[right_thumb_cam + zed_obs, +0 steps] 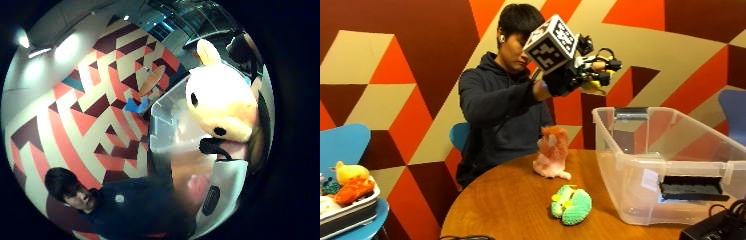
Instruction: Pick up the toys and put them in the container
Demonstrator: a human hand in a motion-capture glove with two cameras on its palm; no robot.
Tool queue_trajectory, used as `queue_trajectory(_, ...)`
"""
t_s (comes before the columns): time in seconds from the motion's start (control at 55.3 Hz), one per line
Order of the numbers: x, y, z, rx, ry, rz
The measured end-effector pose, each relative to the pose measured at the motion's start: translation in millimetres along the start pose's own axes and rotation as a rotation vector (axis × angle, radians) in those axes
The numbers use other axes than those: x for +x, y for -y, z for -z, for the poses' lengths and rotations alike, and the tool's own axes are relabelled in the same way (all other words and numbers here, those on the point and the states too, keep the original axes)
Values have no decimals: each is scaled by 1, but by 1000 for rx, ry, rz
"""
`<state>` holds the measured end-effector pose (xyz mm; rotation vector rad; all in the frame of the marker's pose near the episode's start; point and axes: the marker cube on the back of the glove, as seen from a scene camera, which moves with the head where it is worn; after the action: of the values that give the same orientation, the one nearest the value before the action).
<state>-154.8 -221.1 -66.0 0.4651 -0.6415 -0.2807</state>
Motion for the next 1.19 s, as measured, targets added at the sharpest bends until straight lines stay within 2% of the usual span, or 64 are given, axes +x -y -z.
queue_trajectory(0.108, -4, 23, -39, 47, -2, -42)
queue_trajectory(0.163, 1, 33, -61, 18, 11, -89)
queue_trajectory(0.343, 20, 28, -126, -368, -42, -151)
queue_trajectory(0.488, 38, 21, -107, -385, -108, -153)
queue_trajectory(0.669, 54, -2, -41, -389, -157, -129)
queue_trajectory(0.868, 101, -58, 4, -570, -228, -162)
queue_trajectory(1.048, 159, -94, -17, -760, -253, -283)
queue_trajectory(1.193, 195, -106, -55, -863, -367, -281)
